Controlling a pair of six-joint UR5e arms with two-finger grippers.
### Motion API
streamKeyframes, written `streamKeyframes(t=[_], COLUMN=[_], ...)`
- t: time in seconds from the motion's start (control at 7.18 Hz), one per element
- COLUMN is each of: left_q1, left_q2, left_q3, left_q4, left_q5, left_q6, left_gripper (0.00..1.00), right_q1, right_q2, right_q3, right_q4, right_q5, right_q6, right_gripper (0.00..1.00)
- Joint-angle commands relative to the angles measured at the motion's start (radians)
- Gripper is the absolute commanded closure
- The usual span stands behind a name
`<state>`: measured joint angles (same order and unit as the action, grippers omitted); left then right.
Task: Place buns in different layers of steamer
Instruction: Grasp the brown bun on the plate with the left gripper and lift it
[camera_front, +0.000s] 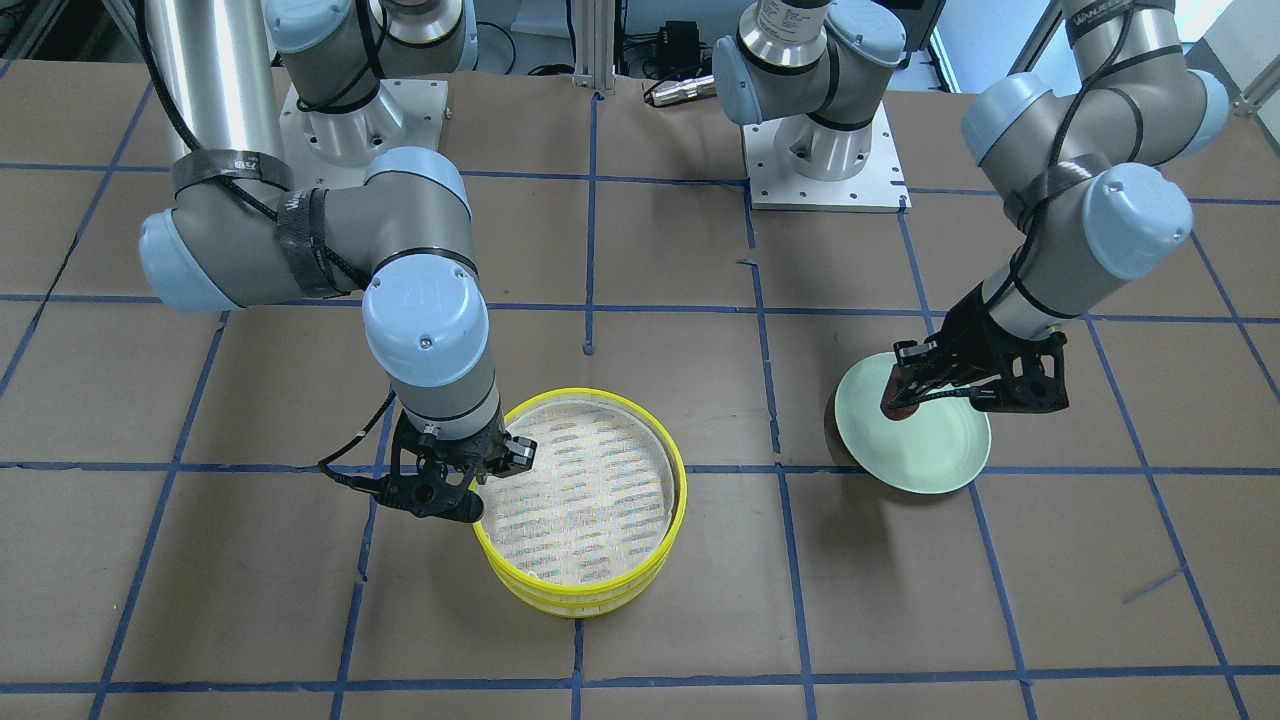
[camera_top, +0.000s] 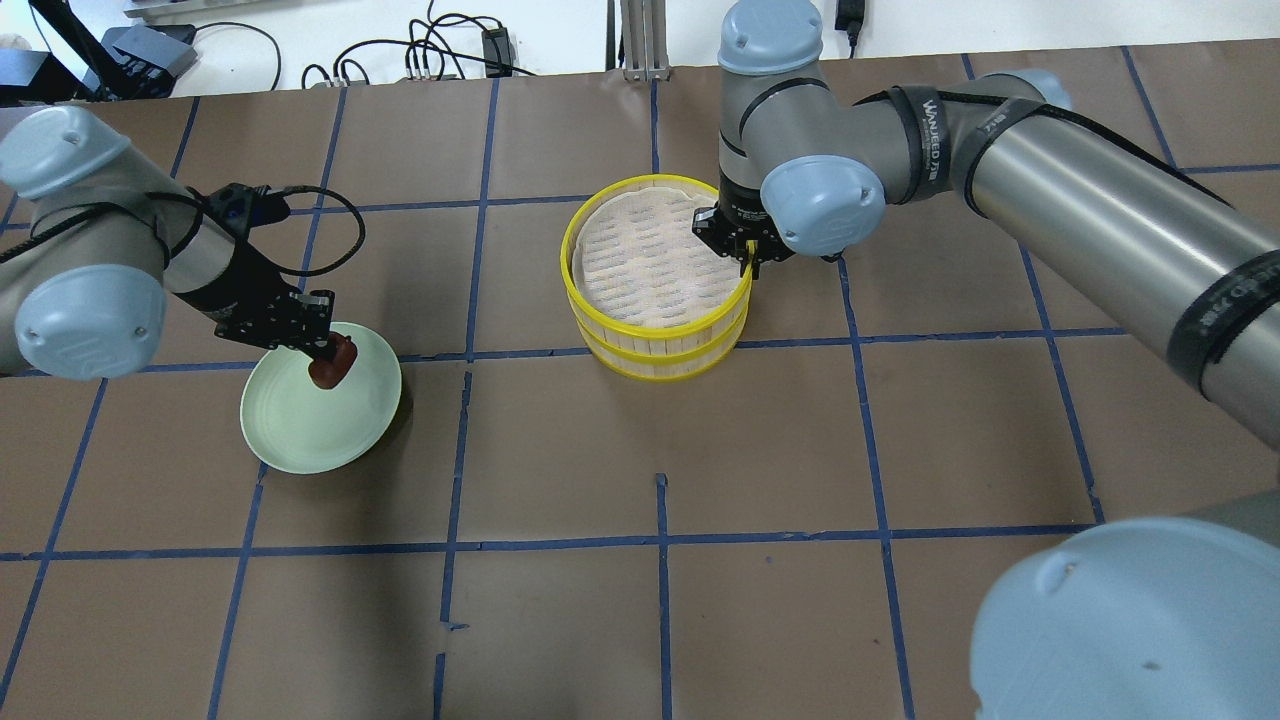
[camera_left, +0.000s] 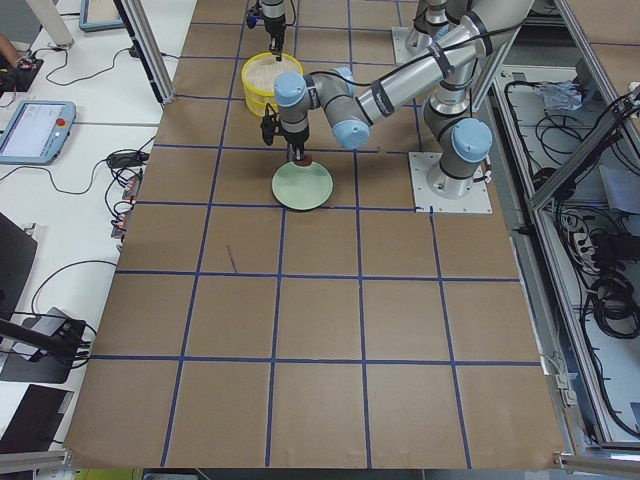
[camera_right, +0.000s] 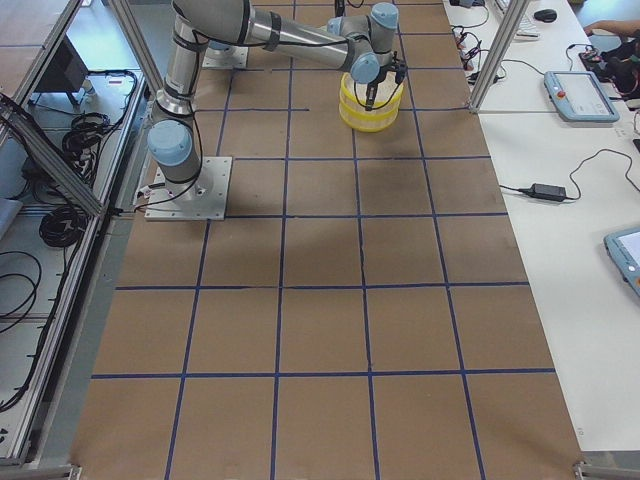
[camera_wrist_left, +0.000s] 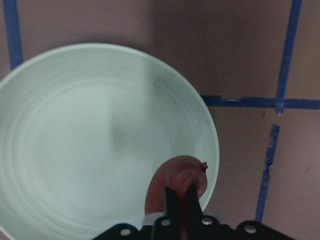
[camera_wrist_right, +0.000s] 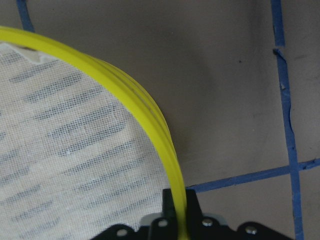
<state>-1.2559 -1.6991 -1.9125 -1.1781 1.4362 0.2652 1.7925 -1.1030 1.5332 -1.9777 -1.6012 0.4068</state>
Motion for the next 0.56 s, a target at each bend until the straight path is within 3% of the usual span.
streamKeyframes(t=[0.0, 0.28, 0.42], left_q1=[-0.01, -0.124, -0.207], left_q2=[0.021, 0.019, 0.018], left_q3=[0.085, 0.124, 0.154], left_q4=[-0.084, -0.083, -0.072], left_q5=[-0.008, -0.014, -0.052], left_q6=[-0.003, -0.187, -0.305], left_gripper=[1.0, 1.0, 0.99], right_q1=[0.002, -0.036, -0.089], right_q2=[0.0, -0.085, -0.157], right_q3=[0.002, -0.014, -0.033], right_q4=[0.002, 0.052, 0.15], right_q5=[-0.005, 0.003, 0.006], right_q6=[-0.012, -0.075, -0.135], right_gripper=[0.01, 0.0, 0.0])
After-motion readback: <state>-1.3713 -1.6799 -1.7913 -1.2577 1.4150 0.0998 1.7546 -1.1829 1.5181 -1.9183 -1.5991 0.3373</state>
